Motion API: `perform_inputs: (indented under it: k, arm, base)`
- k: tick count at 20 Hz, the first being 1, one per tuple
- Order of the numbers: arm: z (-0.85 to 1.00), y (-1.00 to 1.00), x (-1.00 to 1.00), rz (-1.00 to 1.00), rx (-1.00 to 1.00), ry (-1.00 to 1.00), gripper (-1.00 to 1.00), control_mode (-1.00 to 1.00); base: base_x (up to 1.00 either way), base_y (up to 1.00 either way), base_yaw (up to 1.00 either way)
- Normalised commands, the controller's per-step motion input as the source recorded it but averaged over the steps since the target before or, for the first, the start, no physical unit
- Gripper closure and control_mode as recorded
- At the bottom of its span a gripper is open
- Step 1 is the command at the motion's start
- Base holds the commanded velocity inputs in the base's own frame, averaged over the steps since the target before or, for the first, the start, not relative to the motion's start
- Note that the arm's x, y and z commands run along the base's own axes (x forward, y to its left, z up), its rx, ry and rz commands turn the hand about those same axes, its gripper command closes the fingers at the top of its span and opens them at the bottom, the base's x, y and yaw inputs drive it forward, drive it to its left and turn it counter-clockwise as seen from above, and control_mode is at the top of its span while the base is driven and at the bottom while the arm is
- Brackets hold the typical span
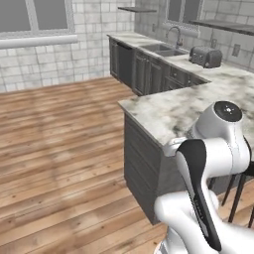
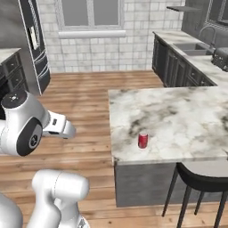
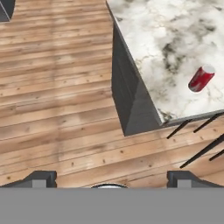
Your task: Four empty soda cans are scattered around the kitchen. Gather all the cans and cluster them next to the stove for recycling.
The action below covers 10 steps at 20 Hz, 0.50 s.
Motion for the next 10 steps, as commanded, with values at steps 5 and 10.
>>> perform_inputs:
  k: [5, 10]
  arm:
    - [0.0, 0.0, 0.0, 0.0, 0.0, 0.0, -1.0, 1.0]
    - [0.0, 0.0, 0.0, 0.0, 0.0, 0.0, -1.0, 1.0]
  base:
    - [-0.15, -0.69, -0.14]
    - [-0.01, -0.64, -0.17]
